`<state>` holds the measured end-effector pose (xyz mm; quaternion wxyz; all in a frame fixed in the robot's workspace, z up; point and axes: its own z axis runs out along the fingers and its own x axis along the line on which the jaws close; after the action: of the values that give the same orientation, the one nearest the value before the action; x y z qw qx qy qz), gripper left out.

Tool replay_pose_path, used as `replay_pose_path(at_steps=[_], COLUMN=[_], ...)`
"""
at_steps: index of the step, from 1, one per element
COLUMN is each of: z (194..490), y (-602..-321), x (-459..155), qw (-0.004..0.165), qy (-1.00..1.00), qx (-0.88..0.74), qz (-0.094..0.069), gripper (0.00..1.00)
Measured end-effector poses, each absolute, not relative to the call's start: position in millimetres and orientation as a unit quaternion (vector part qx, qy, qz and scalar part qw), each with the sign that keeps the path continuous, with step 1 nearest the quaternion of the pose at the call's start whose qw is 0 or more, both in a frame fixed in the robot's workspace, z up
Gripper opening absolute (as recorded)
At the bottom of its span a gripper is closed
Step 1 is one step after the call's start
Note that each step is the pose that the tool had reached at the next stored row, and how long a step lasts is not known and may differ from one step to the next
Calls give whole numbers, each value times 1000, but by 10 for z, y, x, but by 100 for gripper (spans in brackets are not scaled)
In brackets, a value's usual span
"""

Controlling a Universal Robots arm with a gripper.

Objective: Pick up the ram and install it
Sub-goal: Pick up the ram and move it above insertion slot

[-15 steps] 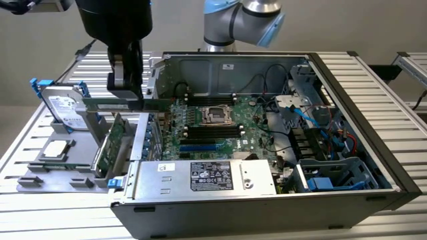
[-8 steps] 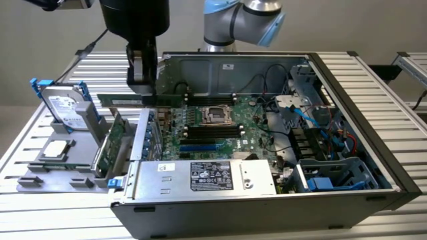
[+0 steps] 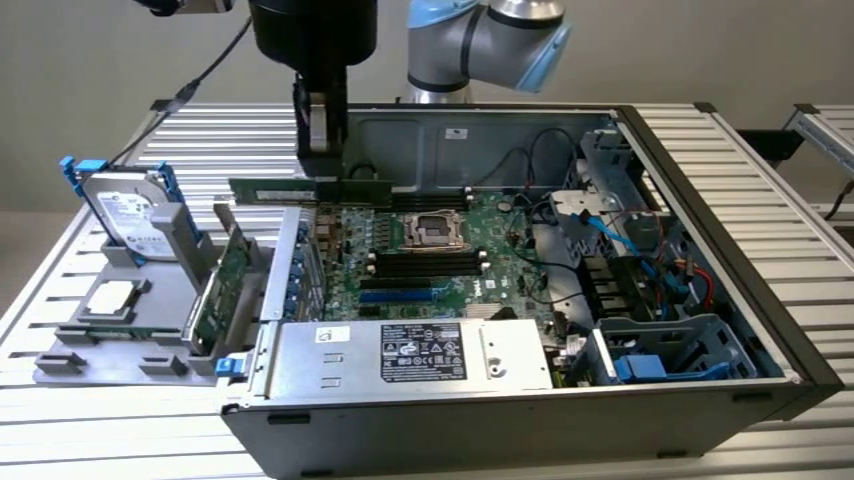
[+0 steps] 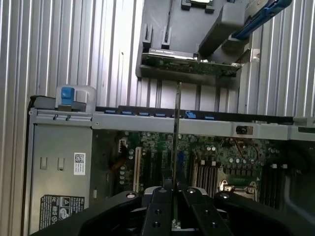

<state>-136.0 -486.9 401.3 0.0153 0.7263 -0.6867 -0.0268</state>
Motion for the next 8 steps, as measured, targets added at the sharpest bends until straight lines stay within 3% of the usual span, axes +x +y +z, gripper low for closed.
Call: replay_pose_path(at_steps=[8], z=[3968], y=[-4707], x=[-1137], qw=[12], qy=[-687], qx=[726], qz=[-23], gripper=[14])
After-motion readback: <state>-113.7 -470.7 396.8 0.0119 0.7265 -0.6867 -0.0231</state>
